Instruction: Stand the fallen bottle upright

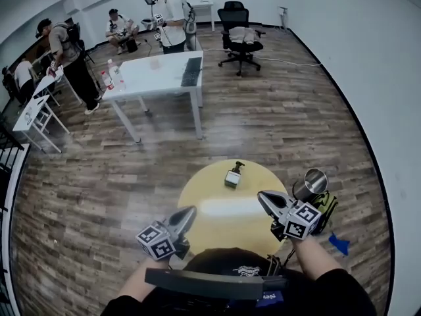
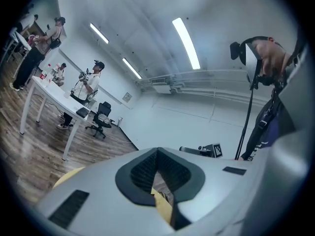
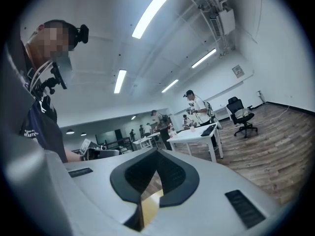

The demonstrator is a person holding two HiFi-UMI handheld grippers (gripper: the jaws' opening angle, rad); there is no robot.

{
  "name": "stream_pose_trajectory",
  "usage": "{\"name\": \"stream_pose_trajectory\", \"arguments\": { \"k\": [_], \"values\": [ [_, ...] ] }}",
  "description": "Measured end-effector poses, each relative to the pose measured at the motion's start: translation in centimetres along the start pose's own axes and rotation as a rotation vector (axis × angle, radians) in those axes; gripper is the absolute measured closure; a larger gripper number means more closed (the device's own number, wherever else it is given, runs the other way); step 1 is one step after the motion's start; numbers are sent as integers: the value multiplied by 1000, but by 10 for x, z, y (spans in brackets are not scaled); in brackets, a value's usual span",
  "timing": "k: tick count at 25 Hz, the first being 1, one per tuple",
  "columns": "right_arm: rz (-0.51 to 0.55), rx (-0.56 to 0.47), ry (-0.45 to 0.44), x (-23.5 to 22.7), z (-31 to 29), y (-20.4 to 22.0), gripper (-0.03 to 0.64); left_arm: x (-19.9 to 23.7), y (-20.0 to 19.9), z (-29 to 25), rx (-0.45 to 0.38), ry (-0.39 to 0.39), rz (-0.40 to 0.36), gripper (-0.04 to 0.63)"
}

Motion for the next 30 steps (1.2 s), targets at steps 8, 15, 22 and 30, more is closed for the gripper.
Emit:
{"name": "stream_pose_trajectory", "arguments": {
  "k": [8, 15, 22, 30],
  "values": [
    [38, 37, -64, -39, 16, -10, 592, -19, 8, -34, -34, -56, 6, 572],
    [43, 40, -66, -65, -3, -9, 591, 9, 8, -45, -20, -93, 5, 572],
    [-57, 45, 0, -134, -63, 11, 591, 84, 10, -76, 34, -114, 2, 572],
    [-347, 102, 132, -259, -163, 94, 588, 185, 29, -127, 105, -102, 7, 572]
  ]
}}
Point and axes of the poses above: the fingertips, and each gripper's own axes: z backward along the fingers, x to its left, y out of its underside, the point moved 6 cm from there along z, backward along the fingers, and after that the axes turned 7 degrees about x, right-handed, at the moved point
